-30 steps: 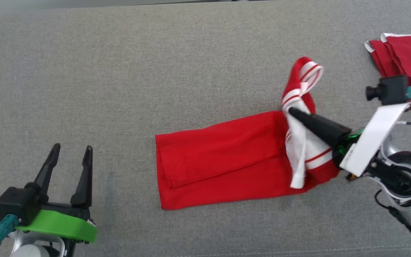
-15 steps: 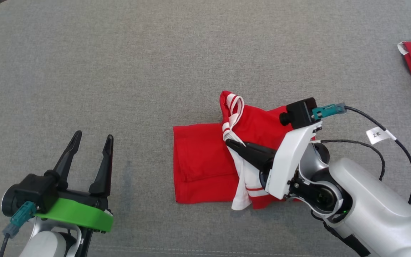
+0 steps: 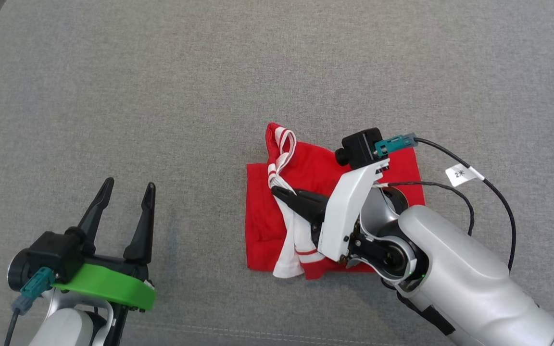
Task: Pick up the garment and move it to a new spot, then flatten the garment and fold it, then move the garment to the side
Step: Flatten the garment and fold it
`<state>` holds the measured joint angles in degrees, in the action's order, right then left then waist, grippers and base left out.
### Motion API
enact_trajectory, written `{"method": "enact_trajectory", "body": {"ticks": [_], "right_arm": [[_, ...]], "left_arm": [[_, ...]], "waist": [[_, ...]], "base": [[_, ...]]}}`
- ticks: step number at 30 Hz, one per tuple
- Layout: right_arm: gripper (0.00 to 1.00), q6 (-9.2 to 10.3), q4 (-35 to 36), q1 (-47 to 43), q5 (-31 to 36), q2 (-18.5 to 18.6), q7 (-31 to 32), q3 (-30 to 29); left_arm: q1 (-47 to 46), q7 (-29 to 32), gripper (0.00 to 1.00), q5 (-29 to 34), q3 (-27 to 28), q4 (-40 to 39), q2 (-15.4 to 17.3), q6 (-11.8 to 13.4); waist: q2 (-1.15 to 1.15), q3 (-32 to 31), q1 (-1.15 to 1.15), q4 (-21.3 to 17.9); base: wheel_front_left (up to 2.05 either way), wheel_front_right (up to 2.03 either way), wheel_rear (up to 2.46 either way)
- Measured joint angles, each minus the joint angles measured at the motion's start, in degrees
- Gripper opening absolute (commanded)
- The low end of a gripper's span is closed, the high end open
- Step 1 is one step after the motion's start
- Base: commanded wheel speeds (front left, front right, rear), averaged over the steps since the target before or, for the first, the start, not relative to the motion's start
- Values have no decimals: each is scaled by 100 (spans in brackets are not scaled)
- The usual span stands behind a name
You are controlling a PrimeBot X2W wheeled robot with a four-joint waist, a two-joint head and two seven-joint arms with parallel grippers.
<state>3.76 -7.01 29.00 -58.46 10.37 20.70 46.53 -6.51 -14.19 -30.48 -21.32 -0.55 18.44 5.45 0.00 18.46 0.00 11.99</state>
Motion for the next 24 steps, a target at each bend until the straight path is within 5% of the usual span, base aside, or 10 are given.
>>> {"method": "enact_trajectory", "body": {"ticks": [1,2,3,5,17,21,24], "right_arm": [[0,41,-52,5,7,-21,0,4],[10,41,-119,9,8,-41,-1,8],[49,41,-172,16,8,-60,-1,13],[100,40,-264,34,14,-124,-45,19],[100,-172,-392,266,-186,-598,-339,-63],[100,-192,-258,435,-86,-345,-612,-413],[100,-136,-309,426,-19,189,-660,-654]], "left_arm": [[-3,0,100,0,-2,10,-9,-22],[-9,0,100,0,-5,16,-23,-38],[-20,0,100,0,-8,25,-42,-42],[-59,0,100,0,-13,56,-75,-43],[-74,-5,100,0,189,230,-33,-48],[-60,-7,100,0,409,178,52,-38],[-38,-7,100,2,482,144,58,-37]], "waist": [[0,2,0,4],[0,3,0,8],[0,2,0,12],[0,-5,0,20],[0,-206,0,-96],[0,-264,0,-261],[0,-309,0,-368]], "base": [[0,0,0],[0,0,0],[0,0,0],[0,0,0],[0,0,0],[0,0,0],[0,0,0]]}}
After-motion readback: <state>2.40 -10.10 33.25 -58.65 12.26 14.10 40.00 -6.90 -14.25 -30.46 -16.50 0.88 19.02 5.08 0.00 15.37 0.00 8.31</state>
